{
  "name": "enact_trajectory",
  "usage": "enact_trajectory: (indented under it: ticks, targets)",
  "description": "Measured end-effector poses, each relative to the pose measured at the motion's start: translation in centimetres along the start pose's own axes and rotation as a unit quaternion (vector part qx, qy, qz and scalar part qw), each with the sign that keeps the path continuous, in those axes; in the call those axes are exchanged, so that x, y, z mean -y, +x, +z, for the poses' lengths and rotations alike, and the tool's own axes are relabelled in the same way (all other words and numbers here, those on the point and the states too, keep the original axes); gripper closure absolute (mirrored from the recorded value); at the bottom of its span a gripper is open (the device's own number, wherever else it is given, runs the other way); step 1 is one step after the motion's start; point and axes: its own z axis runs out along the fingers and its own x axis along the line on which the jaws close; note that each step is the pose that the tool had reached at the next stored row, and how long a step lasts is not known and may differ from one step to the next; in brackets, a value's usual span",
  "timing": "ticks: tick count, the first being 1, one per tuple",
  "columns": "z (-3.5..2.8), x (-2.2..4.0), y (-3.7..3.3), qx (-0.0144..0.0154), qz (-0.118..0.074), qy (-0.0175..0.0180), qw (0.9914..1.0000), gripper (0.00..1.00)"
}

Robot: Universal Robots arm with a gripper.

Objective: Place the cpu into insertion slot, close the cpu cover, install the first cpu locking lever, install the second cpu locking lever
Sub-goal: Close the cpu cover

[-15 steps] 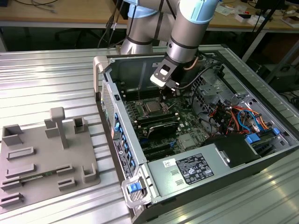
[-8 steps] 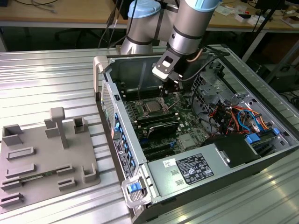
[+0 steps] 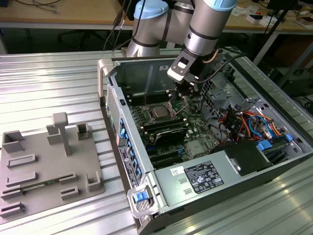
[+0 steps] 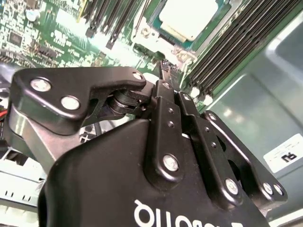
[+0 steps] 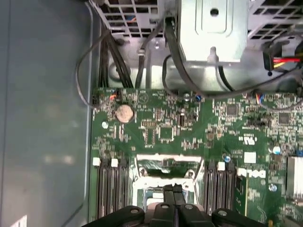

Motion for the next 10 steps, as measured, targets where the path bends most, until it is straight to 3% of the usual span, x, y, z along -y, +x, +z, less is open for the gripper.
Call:
enact_trajectory:
  ticks: [5,10]
  targets:
    - [-0.08,-1.26,0.03,-0.0001,0.0,0.0,1.0,0.89]
    - [-0.39,-2.07,0.09,0.0,0.0,0.0,1.0,0.89]
